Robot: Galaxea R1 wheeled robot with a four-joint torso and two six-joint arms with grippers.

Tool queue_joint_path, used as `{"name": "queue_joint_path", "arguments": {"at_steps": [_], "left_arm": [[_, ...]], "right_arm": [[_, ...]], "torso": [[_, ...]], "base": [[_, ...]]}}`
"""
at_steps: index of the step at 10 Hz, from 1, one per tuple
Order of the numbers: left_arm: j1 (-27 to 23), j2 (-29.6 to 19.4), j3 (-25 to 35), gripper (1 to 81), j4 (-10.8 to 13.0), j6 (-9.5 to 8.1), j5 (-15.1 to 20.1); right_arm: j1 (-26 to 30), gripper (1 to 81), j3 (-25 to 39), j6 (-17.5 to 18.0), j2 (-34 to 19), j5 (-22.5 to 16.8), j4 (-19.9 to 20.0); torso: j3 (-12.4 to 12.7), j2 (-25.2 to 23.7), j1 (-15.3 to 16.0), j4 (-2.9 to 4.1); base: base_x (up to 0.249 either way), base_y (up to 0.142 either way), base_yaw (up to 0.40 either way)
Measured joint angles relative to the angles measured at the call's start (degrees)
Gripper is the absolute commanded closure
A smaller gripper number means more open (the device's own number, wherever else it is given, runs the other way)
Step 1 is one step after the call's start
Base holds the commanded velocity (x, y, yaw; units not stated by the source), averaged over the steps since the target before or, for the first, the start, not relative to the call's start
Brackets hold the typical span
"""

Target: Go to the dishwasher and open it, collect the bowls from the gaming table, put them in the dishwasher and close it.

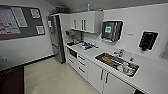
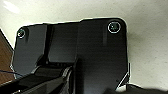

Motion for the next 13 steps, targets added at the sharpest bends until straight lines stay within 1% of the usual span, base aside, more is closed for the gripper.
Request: {"name": "queue_joint_path", "arguments": {"at_steps": [3,9,13], "left_arm": [[-0.17,0.78,-0.02,1.0,0.0,0.0,0.0],[-0.17,0.89,-0.05,1.0,-0.05,0.01,0.02],[-0.2,1.38,-0.09,1.0,-0.05,0.0,0.0]], "right_arm": [[-0.02,1.0,-0.05,0.0,-1.05,-0.02,0.0],[-0.77,1.0,-0.35,0.17,-0.79,-0.02,0.02],[-0.77,1.0,-2.47,0.17,0.94,-0.05,0.02]], "torso": [[0.0,0.0,0.0,0.0],[0.0,0.0,0.0,0.0],[0.0,0.0,0.0,0.0]], "base": [[0.0,0.0,0.351],[0.0,0.0,0.351],[0.0,0.0,0.351]]}}
